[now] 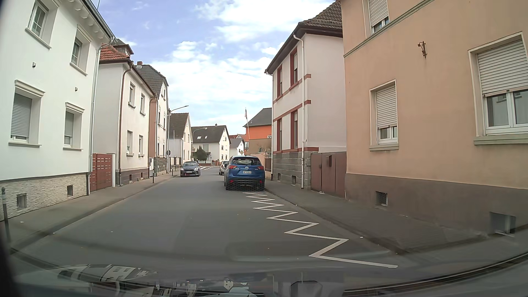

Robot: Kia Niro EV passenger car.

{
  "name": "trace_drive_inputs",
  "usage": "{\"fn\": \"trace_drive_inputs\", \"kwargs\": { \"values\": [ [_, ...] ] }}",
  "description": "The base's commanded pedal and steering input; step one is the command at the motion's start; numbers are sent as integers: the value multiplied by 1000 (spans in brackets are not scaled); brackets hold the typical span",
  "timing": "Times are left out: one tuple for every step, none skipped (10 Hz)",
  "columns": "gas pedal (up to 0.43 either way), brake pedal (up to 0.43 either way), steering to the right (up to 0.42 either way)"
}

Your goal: Follow the waypoints while adhering to traffic rules and regulations

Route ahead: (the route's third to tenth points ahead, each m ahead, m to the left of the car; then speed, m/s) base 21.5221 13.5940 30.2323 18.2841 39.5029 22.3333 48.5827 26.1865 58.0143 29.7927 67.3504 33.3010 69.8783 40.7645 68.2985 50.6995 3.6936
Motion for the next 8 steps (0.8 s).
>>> {"fn": "trace_drive_inputs", "kwargs": {
  "values": [
    [0,0,53],
    [0,0,30],
    [0,0,10],
    [0,0,-8],
    [0,0,-32],
    [0,0,-54],
    [0,0,-72],
    [0,0,-86]
  ]
}}
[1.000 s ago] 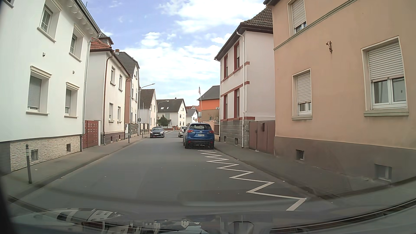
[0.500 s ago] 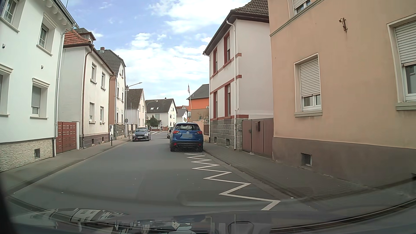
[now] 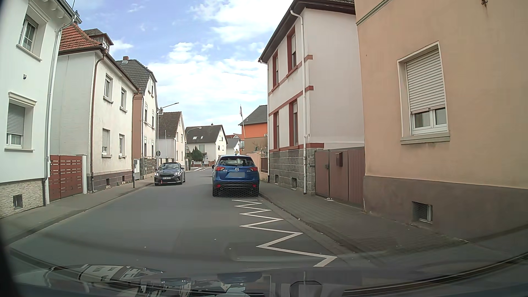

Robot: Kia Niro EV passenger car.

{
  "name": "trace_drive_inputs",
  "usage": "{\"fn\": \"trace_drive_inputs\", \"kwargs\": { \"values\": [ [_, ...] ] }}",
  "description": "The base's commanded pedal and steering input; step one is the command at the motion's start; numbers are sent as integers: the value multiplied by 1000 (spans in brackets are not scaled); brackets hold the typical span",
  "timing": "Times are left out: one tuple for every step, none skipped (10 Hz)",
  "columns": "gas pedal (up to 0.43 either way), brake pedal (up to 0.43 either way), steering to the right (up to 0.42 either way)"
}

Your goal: Follow the waypoints while adhering to traffic rules and regulations

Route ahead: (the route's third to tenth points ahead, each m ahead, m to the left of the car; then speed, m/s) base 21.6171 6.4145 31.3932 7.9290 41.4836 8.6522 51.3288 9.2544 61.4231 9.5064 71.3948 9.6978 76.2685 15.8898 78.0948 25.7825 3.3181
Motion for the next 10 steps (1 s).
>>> {"fn": "trace_drive_inputs", "kwargs": {
  "values": [
    [0,0,-97],
    [0,0,-106],
    [0,0,-111],
    [0,0,-113],
    [0,0,-113],
    [0,0,-113],
    [0,0,-113],
    [0,0,-115],
    [0,0,-123],
    [0,0,-138]
  ]
}}
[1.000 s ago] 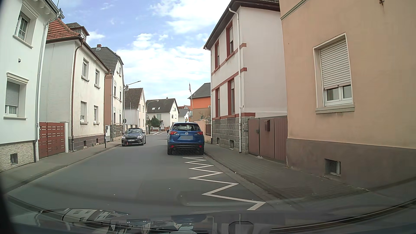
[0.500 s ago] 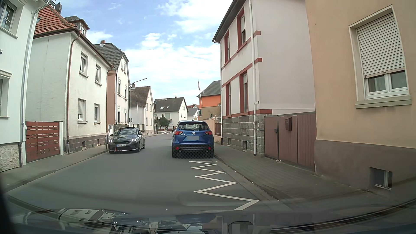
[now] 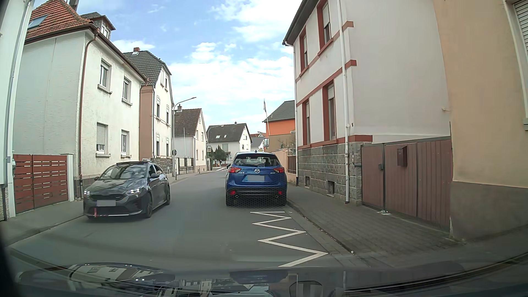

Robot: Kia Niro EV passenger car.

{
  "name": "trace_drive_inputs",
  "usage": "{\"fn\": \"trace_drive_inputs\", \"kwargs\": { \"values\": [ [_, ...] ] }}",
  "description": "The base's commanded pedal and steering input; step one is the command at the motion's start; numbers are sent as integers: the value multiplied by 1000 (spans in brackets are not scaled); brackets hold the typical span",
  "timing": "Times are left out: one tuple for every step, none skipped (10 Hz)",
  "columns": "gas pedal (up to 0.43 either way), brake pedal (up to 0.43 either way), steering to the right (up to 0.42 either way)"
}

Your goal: Follow the waypoints while adhering to traffic rules and regulations

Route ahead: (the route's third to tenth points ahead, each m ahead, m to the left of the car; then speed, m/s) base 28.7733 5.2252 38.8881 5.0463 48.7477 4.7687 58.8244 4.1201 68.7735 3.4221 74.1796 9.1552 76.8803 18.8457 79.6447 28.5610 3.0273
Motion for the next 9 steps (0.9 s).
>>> {"fn": "trace_drive_inputs", "kwargs": {
  "values": [
    [0,0,-157],
    [0,0,-171],
    [8,0,-195],
    [39,0,-217],
    [67,0,-242],
    [98,0,-278],
    [118,0,-319],
    [118,0,-354],
    [118,0,-390]
  ]
}}
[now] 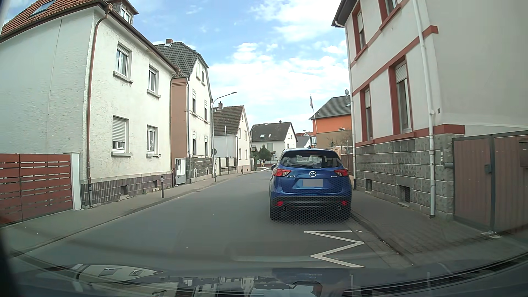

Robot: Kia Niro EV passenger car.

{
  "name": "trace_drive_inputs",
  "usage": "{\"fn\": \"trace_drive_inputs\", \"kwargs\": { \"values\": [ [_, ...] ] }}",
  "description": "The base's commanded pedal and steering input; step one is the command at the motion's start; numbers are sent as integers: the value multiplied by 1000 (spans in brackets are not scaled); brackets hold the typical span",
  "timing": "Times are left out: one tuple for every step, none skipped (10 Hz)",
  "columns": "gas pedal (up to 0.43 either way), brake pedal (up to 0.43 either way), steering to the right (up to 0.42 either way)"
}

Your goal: Follow the waypoints while adhering to traffic rules and regulations

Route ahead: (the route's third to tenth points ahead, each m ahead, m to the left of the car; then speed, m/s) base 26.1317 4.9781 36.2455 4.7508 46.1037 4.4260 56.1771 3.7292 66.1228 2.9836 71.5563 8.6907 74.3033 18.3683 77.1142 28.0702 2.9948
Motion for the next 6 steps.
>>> {"fn": "trace_drive_inputs", "kwargs": {
  "values": [
    [118,0,-426],
    [118,0,-465],
    [130,0,-491],
    [130,0,-500],
    [138,0,-491],
    [138,0,-459]
  ]
}}
